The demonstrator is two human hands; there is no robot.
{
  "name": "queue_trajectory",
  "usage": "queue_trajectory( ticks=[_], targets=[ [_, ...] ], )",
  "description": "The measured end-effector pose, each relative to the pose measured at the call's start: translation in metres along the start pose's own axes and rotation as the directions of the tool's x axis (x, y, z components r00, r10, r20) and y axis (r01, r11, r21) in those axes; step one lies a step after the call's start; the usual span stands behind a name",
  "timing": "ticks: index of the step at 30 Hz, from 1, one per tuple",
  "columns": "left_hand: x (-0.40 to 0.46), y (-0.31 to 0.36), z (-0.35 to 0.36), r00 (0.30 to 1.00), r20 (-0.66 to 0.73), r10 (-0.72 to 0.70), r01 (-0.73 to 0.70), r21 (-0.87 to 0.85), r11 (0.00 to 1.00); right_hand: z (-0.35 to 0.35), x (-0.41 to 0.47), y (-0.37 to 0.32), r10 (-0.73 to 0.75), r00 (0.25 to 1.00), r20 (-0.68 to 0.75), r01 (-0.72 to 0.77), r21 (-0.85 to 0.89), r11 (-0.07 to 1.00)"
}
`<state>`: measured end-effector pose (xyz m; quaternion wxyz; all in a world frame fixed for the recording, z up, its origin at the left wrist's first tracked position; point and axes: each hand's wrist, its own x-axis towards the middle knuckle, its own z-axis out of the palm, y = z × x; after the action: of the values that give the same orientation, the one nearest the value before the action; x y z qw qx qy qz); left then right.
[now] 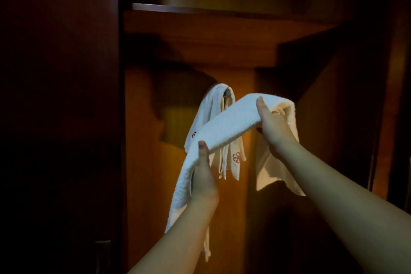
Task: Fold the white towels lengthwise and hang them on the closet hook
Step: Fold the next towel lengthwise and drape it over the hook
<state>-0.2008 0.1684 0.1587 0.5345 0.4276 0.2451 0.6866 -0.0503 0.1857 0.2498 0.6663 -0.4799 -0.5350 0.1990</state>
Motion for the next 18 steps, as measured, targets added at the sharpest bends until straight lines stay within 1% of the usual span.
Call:
queue_trajectory(
  ticks=[2,3,4,5,7,8,11,14,16,18],
  targets=[
    [0.018,0.016,-0.001,0.999,-0.005,0.05,-0.05,0.01,0.999,-0.003,0.008,0.006,-0.066,0.997,-0.044,0.061,-0.1,0.993],
    [0.03,0.024,-0.001,0.997,-0.02,0.078,-0.078,0.006,0.997,-0.004,0.013,0.005,-0.084,0.995,-0.053,0.077,-0.114,0.991],
    [0.039,0.034,0.001,0.995,-0.033,0.097,-0.096,0.02,0.995,-0.005,0.02,0.004,-0.081,0.995,-0.063,0.077,-0.063,0.995],
    [0.052,0.041,0.003,0.994,-0.041,0.105,-0.105,0.021,0.994,-0.004,0.027,0.001,-0.049,0.996,-0.07,0.053,0.051,0.997],
    [0.076,0.057,0.011,0.991,-0.057,0.123,-0.122,0.031,0.992,-0.002,0.047,-0.005,0.026,0.991,-0.133,0.014,0.292,0.956],
    [0.088,0.065,0.017,0.989,-0.061,0.136,-0.134,0.03,0.991,-0.001,0.06,-0.008,0.03,0.985,-0.169,0.03,0.341,0.939],
    [0.133,0.086,0.031,0.987,-0.032,0.155,-0.156,-0.014,0.988,0.0,0.101,-0.015,-0.061,0.965,-0.255,0.138,0.295,0.946],
    [0.177,0.105,0.045,0.981,-0.005,0.192,-0.192,-0.017,0.981,0.003,0.14,-0.023,-0.121,0.957,-0.262,0.182,0.223,0.958],
    [0.203,0.11,0.052,0.984,-0.037,0.175,-0.173,0.045,0.984,0.005,0.164,-0.026,-0.128,0.962,-0.239,0.172,0.169,0.971],
    [0.226,0.108,0.055,0.981,-0.085,0.172,-0.158,0.151,0.976,0.009,0.189,-0.022,-0.092,0.976,-0.198,0.122,0.149,0.981]
  ],
)
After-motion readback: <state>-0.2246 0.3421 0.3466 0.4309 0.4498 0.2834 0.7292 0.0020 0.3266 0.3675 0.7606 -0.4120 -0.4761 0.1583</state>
